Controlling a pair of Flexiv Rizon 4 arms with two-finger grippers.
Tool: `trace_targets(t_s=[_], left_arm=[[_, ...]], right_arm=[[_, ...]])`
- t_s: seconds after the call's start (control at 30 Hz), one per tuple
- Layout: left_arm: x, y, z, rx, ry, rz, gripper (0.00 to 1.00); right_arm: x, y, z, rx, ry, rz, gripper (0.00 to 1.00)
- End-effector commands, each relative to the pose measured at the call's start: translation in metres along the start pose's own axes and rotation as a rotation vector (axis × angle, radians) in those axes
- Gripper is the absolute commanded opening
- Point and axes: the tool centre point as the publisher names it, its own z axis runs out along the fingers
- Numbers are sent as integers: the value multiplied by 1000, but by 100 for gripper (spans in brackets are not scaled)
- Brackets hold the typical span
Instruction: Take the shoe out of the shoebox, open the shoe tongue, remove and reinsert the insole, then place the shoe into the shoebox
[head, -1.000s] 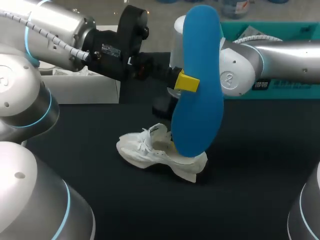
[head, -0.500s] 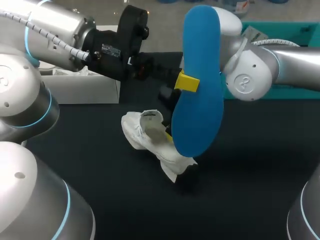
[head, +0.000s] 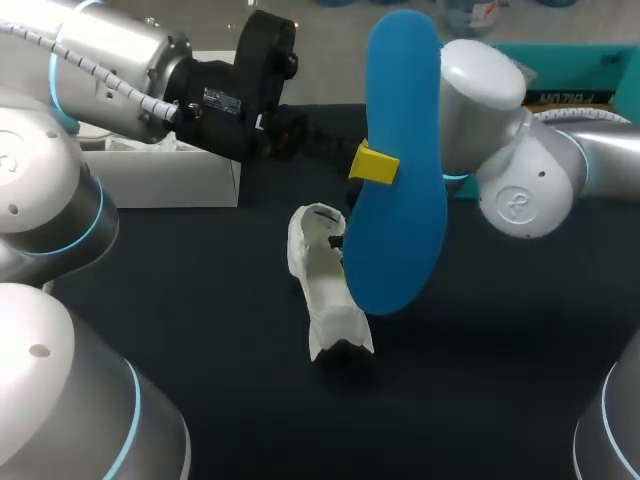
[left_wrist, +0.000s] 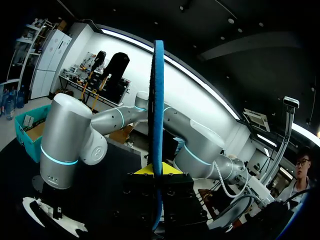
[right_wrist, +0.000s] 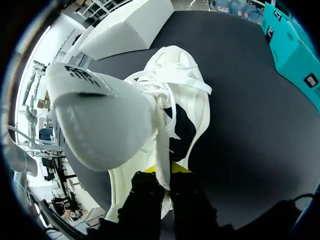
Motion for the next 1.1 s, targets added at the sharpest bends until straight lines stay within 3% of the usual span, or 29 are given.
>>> trace_targets(t_s=[0.03,0.2,0.57,0.73,0.9,1.1], left_arm=[[0,1,1,1,-2,0,0],[0,1,1,1,-2,0,0],[0,1,1,1,-2,0,0],[0,1,1,1,-2,0,0],[0,1,1,1,-2,0,0],[0,1,1,1,-2,0,0]], right_arm=[[-11,-9,9,-220,81,280,0],[-16,-1,12,-227,94,251,0],[-17,15,8,-92,84,74,0],[-19,13,8,-67,81,66,0],[-28,7,20,1,99,55,0],[-38,5,35,7,143,95,0]])
